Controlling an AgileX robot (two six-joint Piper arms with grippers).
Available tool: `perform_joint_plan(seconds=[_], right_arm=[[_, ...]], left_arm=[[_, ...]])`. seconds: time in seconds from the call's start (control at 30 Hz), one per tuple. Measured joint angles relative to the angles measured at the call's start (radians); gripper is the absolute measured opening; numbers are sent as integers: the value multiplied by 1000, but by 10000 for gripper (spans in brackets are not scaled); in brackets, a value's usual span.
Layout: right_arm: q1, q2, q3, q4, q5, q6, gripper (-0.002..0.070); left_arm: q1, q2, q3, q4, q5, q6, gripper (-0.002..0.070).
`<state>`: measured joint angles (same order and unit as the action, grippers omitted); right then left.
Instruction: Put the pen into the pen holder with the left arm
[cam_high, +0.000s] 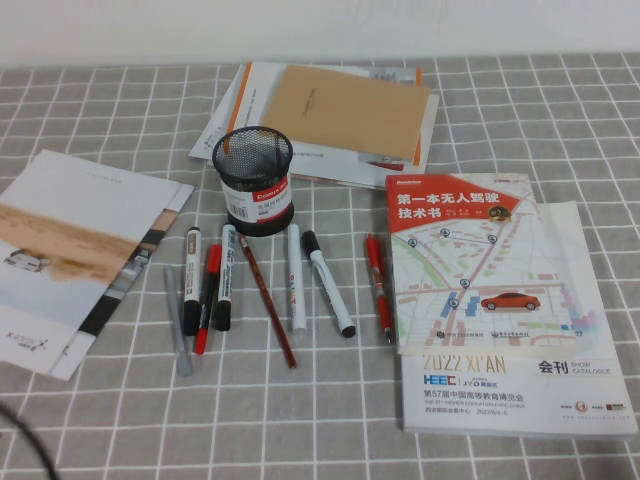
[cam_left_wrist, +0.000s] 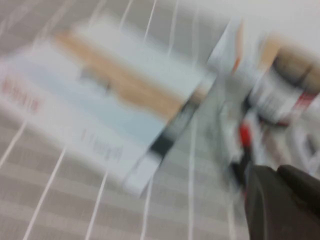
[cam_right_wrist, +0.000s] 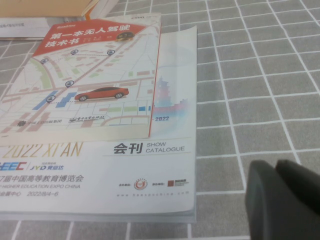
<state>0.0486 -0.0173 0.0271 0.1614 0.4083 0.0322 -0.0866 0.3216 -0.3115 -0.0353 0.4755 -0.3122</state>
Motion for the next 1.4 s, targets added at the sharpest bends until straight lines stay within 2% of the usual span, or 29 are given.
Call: perform_joint_plan(seconds=[0.17,0.27,0.53,0.6,0.93,1.17,1.4], right_arm=[[0,0,0,0,0,0,-12],[0,0,0,0,0,0,-12],[0,0,0,0,0,0,-13],[0,0,0,0,0,0,-12],[0,0,0,0,0,0,-13],[0,0,0,0,0,0,-12],[0,0,0,0,0,0,-13]], left_arm=[[0,243,-160,-24,239,94,-2],[0,364,-238,-47,325,171,-2],[-2,620,-368,-210,354,348,-2],[-26,686,-399,-231,349,371,-2],[-205,1023,-633,-218,331,354,-2],[-252,1225,-775,-183,377,325,-2],[-256,1365,-870,-68,415,312,13]])
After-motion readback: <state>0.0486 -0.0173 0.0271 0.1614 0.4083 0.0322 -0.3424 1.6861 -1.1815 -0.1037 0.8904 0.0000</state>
